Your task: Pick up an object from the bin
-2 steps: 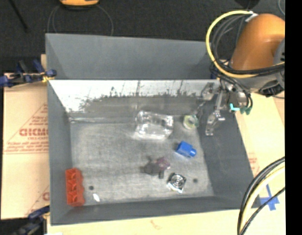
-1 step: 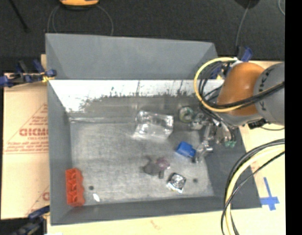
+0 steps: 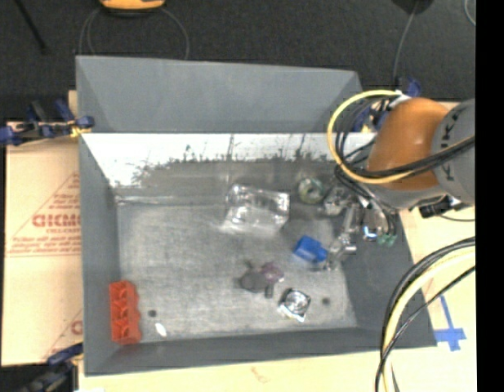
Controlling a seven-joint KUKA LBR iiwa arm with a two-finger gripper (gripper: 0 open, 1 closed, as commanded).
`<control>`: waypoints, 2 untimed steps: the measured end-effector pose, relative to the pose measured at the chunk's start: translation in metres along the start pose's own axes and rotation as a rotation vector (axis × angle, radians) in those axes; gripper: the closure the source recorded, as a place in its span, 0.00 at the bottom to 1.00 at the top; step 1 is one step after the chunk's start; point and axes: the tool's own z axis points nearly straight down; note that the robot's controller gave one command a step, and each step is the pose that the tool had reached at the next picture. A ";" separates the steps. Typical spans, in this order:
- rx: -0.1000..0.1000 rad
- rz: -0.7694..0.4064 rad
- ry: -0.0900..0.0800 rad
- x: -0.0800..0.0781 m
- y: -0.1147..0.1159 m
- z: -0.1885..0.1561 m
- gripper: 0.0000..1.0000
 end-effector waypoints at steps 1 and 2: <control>0.000 0.051 0.002 0.002 -0.003 -0.002 0.00; -0.001 0.227 -0.004 0.012 -0.006 0.029 0.00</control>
Offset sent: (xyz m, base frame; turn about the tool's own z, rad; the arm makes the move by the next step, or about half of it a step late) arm -0.0033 -0.0026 0.0011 0.0557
